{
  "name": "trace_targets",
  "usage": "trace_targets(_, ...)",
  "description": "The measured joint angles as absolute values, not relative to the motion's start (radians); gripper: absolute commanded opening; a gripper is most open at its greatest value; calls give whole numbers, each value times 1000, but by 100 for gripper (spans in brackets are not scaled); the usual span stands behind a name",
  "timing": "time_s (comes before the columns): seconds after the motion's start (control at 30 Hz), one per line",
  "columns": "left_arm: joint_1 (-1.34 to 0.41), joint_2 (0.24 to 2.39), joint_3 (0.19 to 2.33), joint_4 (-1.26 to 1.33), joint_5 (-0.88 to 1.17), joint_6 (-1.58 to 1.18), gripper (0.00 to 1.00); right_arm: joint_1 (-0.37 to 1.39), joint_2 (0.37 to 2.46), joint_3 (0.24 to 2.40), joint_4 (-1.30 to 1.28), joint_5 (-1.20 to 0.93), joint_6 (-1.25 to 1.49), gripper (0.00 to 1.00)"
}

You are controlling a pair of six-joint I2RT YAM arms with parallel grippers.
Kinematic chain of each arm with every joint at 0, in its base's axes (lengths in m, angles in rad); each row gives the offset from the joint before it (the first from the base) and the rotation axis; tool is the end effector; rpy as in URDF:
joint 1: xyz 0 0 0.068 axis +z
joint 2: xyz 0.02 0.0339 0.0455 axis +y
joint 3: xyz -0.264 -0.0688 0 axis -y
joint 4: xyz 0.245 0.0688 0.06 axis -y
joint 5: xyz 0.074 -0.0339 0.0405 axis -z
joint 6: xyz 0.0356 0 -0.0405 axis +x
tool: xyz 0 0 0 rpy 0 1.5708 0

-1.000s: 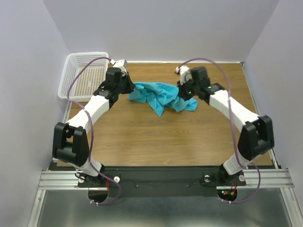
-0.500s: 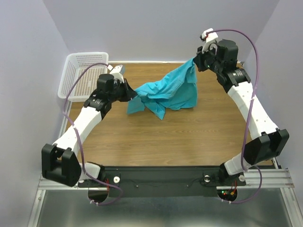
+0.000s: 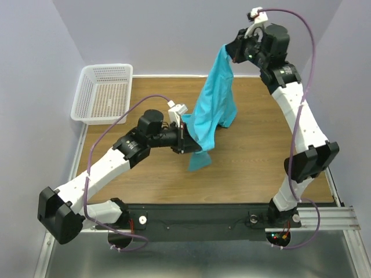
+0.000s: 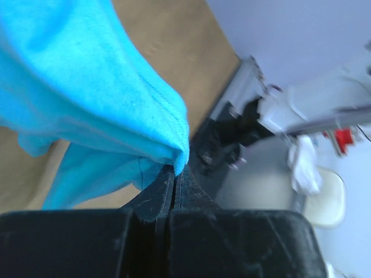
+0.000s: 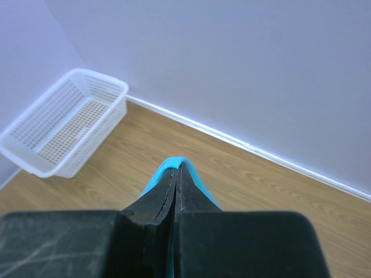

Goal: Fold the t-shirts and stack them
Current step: Flatten the tshirt out

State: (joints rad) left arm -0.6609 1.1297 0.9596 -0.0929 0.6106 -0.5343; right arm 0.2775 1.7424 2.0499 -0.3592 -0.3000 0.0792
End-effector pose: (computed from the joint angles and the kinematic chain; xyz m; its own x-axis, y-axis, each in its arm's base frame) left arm 0.1916 -0.1748 0.3431 -0.6553 -0.0190 -0.7551 0.7045 0.3454 -0.6200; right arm 0.3706 0.1165 0.4994 -0.0927 0.0522 -0.9943 -0.5399 0.8364 0.0942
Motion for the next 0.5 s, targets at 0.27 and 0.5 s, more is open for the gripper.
trace_targets(0.27, -744, 979, 864, 46, 564, -697, 0, 482, 1963, 2109, -276, -309, 194, 1)
trace_targets(0.5, -713, 710, 523, -15, 290, -909, 14, 696, 2210, 2109, -253, -310, 228, 3)
